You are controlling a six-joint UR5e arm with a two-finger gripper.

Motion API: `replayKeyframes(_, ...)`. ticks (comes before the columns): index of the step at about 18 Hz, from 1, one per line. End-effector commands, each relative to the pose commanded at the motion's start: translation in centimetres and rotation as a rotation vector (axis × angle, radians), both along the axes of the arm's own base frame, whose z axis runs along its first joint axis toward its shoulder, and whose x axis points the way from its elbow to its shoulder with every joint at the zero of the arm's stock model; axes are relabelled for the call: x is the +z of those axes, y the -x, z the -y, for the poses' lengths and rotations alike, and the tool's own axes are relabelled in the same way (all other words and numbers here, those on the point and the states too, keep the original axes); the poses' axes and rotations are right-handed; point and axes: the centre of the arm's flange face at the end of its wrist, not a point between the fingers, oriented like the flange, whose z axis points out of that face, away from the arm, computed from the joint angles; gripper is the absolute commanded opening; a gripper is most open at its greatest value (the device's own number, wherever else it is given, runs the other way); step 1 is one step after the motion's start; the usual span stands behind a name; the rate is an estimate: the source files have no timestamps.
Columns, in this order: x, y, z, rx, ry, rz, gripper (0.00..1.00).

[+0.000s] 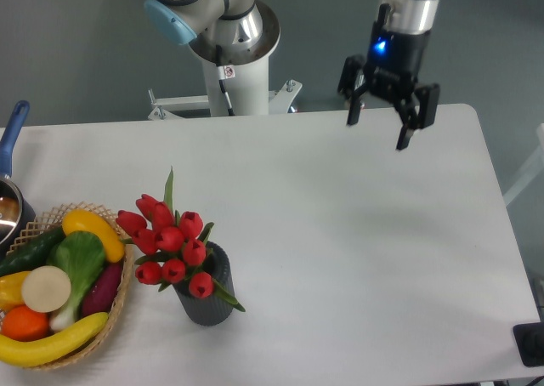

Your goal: Insert the flowers into the vase

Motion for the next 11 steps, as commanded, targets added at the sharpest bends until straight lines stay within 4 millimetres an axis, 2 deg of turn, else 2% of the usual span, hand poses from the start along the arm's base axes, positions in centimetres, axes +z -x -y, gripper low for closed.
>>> replayKeyframes(3,0.2,0.3,2.2,-0.078,0.118,-0.035,1.0)
replayKeyframes(11,0.2,0.5,2.4,-0.079,0.109,-0.038,1.0)
